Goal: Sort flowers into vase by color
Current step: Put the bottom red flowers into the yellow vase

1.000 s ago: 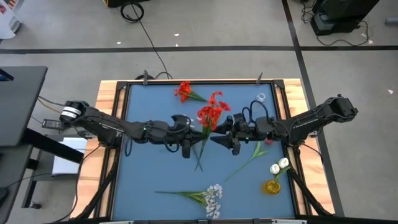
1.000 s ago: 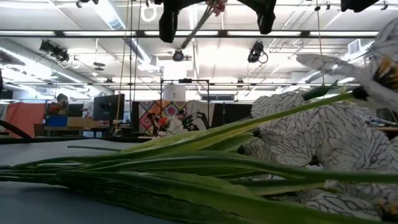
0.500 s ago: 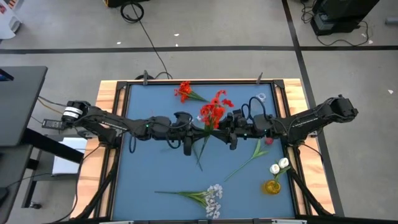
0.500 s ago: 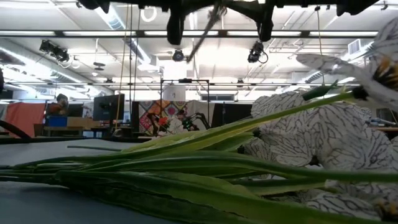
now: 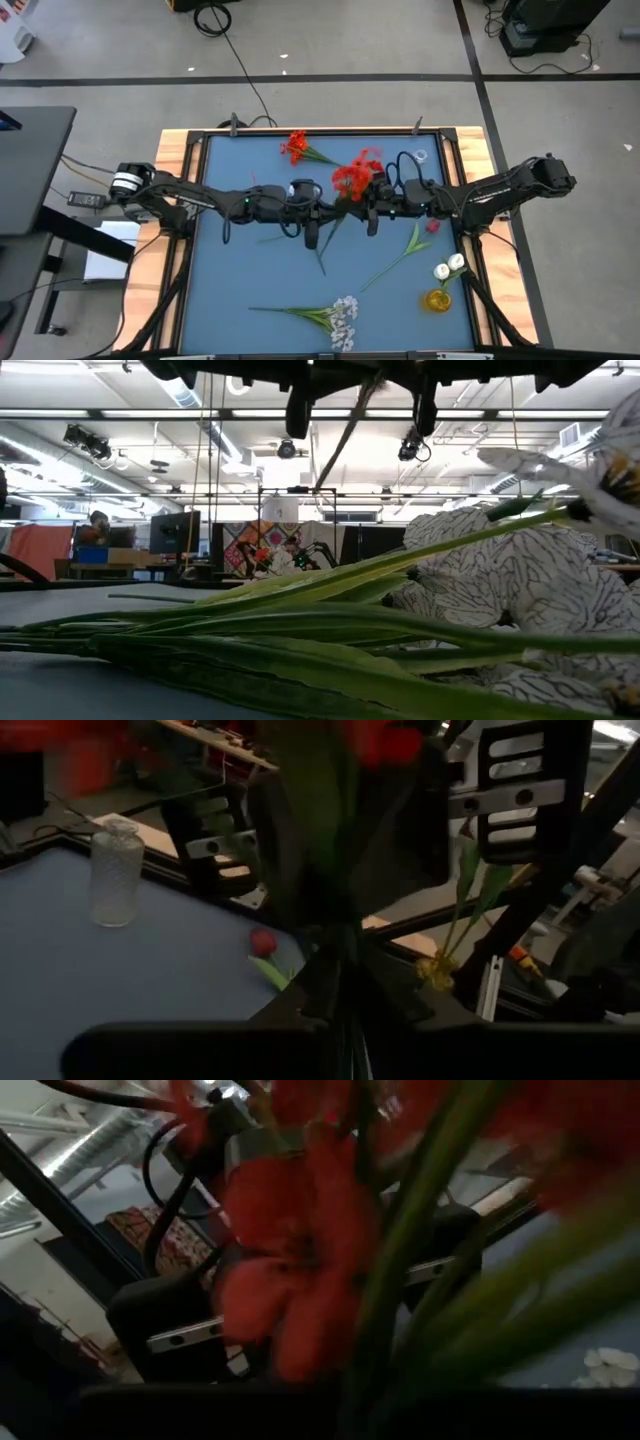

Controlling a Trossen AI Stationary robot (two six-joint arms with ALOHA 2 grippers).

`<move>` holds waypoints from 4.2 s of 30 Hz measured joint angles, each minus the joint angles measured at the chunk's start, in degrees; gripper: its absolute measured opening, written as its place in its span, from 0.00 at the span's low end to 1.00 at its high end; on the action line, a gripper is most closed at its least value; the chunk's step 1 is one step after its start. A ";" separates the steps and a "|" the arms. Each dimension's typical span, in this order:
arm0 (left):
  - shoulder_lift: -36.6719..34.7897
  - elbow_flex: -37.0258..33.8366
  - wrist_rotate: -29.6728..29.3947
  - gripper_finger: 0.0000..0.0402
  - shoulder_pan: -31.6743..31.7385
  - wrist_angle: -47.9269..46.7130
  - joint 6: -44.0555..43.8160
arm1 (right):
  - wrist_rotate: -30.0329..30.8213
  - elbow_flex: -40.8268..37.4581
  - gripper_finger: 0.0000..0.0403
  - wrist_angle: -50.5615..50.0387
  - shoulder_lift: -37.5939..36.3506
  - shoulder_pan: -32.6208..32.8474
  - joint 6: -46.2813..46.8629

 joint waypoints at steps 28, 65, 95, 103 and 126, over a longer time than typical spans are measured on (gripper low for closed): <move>-0.35 0.24 -2.01 0.40 -5.18 -5.95 -6.61 | 12.68 24.38 0.04 -81.33 -15.35 25.14 5.93; -0.26 0.17 -13.69 0.35 -12.67 -5.82 2.63 | 22.42 28.94 0.04 -65.34 -9.16 63.60 -5.55; -0.26 0.17 -13.64 0.35 -12.10 -5.75 -0.21 | 41.52 28.92 0.04 -80.73 -16.95 69.96 8.75; -0.26 0.17 -13.64 0.35 -12.02 -5.75 -0.16 | 35.62 28.92 0.04 -79.99 -16.90 69.96 6.40; -0.26 0.17 -13.58 0.35 -6.77 -5.77 1.85 | 33.26 28.89 0.39 -84.94 -10.62 69.96 15.89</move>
